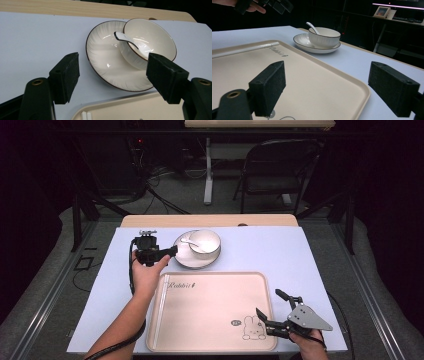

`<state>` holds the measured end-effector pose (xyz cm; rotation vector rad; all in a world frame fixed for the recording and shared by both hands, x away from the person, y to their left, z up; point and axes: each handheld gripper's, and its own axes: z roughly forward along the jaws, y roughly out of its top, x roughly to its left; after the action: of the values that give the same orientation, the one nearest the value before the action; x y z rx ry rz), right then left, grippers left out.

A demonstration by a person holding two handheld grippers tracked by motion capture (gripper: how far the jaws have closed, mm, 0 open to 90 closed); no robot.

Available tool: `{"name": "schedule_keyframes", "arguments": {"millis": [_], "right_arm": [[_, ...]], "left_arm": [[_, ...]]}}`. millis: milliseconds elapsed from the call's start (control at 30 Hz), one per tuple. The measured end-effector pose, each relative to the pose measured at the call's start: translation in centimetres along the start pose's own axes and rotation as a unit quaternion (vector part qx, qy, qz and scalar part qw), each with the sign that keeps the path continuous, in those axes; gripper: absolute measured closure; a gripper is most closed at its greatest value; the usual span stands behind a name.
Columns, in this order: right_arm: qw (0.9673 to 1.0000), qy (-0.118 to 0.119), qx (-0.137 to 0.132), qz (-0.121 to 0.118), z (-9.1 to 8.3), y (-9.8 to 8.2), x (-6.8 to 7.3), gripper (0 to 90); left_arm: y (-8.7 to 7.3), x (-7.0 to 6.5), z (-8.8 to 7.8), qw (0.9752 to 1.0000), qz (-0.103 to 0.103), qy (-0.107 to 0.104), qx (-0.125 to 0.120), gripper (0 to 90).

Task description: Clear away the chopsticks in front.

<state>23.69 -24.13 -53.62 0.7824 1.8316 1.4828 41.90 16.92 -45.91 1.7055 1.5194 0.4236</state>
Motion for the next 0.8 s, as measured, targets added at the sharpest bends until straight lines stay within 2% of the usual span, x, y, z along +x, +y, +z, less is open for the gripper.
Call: {"name": "schedule_keyframes", "arguments": {"millis": [133,200,267,800], "right_arm": [[1.0000,0.000,0.001,0.000,0.0,0.0,0.0,14.0],[1.0000,0.001,0.000,0.000,0.0,0.0,0.0,14.0],[1.0000,0.001,0.001,0.000,0.0,0.0,0.0,14.0],[1.0000,0.001,-0.002,-0.002,0.0,0.0,-0.1,14.0]], "left_arm": [[0.4,-0.2,0.3,1.0000,-0.002,0.006,-0.001,26.8],[0.8,-0.3,0.8,0.9999,-0.013,-0.001,0.000,26.8],[1.0,-0.4,1.1,0.9999,-0.015,0.003,0.001,26.8],[3.1,-1.8,2.5,0.9999,-0.007,0.014,0.008,26.8]]}}
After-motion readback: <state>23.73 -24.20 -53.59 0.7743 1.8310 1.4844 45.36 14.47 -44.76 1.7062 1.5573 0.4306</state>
